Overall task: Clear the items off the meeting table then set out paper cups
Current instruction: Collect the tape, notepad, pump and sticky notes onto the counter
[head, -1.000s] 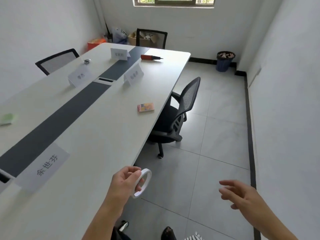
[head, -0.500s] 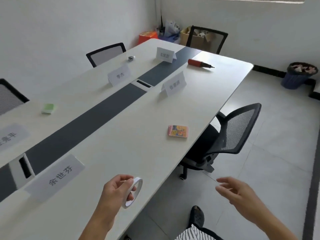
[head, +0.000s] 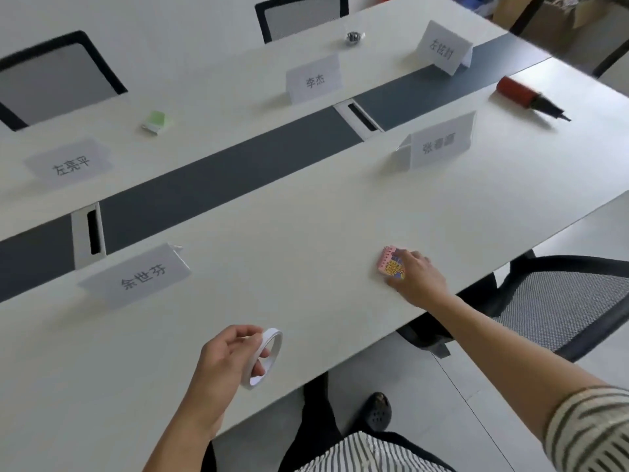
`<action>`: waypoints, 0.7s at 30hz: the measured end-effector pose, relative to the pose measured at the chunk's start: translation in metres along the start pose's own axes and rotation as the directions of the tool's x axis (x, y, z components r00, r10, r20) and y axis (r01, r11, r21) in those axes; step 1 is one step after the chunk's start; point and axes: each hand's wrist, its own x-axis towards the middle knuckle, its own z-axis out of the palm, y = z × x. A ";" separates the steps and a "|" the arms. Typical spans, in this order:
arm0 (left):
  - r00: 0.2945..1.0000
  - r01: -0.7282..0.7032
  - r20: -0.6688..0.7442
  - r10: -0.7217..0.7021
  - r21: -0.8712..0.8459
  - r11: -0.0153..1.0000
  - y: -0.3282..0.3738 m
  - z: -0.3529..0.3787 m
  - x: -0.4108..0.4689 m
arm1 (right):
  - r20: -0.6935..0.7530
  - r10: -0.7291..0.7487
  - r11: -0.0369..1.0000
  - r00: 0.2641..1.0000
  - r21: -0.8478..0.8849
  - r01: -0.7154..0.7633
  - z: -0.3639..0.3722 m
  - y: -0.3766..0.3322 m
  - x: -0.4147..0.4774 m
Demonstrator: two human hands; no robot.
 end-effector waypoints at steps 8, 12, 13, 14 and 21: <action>0.996 0.088 -0.026 -0.089 -0.011 0.996 0.002 -0.018 0.032 | 0.009 0.018 0.974 1.000 -0.226 -0.016 0.041 0.003 0.055; 0.995 0.097 -0.009 -0.097 0.007 0.995 0.010 -0.023 0.051 | -0.062 0.012 0.953 0.998 -0.300 -0.030 0.043 0.003 0.059; 0.996 0.093 -0.002 -0.093 0.010 0.996 0.014 -0.024 0.055 | -0.070 0.028 0.952 0.997 -0.302 -0.048 0.041 0.002 0.059; 0.996 0.085 0.008 -0.086 0.010 0.996 0.018 -0.025 0.059 | -0.074 0.054 0.959 0.996 -0.275 -0.072 0.039 0.001 0.059; 0.994 -0.016 0.105 0.015 0.015 1.000 0.056 -0.026 0.075 | 0.112 0.242 0.827 0.964 0.495 -0.266 0.012 -0.013 0.027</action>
